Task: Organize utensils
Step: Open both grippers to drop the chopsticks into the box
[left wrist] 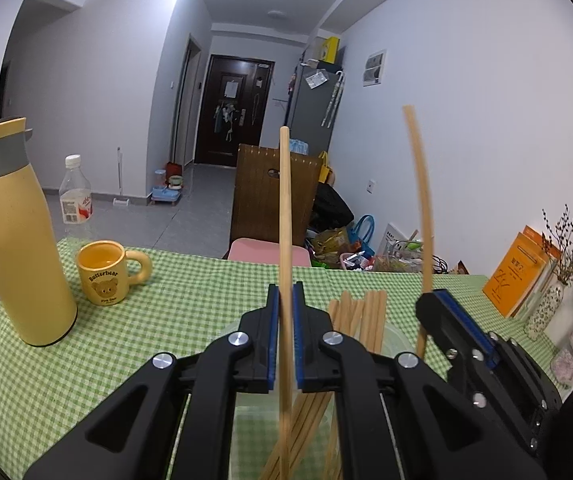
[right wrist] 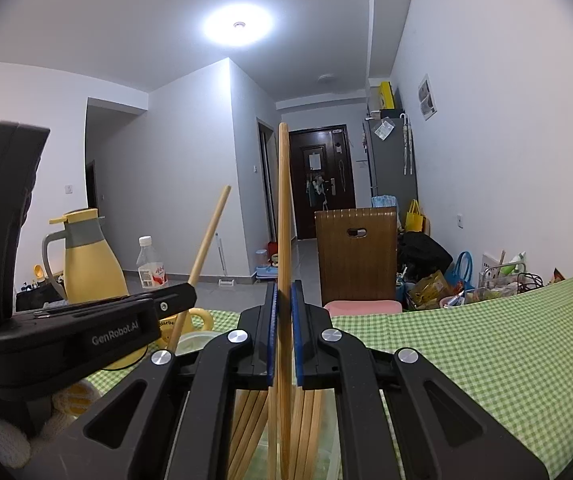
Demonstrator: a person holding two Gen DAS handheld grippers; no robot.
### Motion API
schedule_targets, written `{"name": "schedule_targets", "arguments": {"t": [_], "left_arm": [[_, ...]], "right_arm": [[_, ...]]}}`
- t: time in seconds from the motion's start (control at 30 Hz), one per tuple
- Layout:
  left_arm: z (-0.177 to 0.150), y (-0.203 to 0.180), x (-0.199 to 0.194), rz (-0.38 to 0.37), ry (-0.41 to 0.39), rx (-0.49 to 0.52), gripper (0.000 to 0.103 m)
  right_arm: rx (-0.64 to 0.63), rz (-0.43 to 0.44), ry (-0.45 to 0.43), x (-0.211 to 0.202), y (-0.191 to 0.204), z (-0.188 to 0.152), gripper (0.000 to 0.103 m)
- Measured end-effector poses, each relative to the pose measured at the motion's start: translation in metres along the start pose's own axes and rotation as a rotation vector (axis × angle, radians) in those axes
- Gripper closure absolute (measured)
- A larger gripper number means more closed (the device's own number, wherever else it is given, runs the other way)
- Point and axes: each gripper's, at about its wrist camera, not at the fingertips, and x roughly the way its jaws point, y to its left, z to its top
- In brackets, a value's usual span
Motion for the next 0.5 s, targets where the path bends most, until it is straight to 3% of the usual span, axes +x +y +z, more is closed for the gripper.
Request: {"name": "schedule_targets", "arguments": {"t": [0.2, 0.23, 0.3, 0.33, 0.4, 0.43, 0.47, 0.5], "left_arm": [[-0.012, 0.000, 0.000, -0.006, -0.003, 0.020, 0.098], [-0.014, 0.001, -0.002, -0.018, -0.001, 0.021, 0.097], [-0.018, 0.007, -0.010, -0.020, -0.001, 0.026, 0.079], [-0.019, 0.011, -0.014, -0.016, -0.005, 0.022, 0.059], [-0.021, 0.021, -0.027, -0.014, -0.025, 0.007, 0.048], [-0.022, 0.027, -0.035, -0.016, -0.029, 0.001, 0.037], [-0.023, 0.032, -0.041, -0.018, -0.029, -0.008, 0.019], [-0.024, 0.035, -0.046, -0.020, -0.033, -0.019, 0.011]], "right_arm": [[-0.016, 0.002, 0.032, 0.000, -0.001, -0.008, 0.096], [-0.025, 0.005, 0.042, -0.003, -0.002, -0.008, 0.091], [-0.037, -0.013, 0.036, -0.014, -0.004, -0.009, 0.058], [-0.037, -0.019, 0.026, -0.020, -0.005, -0.009, 0.039], [-0.045, -0.029, 0.020, -0.031, -0.008, -0.009, 0.037], [-0.048, -0.042, 0.023, -0.037, -0.011, -0.008, 0.028], [-0.046, -0.048, 0.025, -0.041, -0.013, -0.009, 0.021], [-0.043, -0.052, 0.025, -0.045, -0.015, -0.009, 0.012]]}}
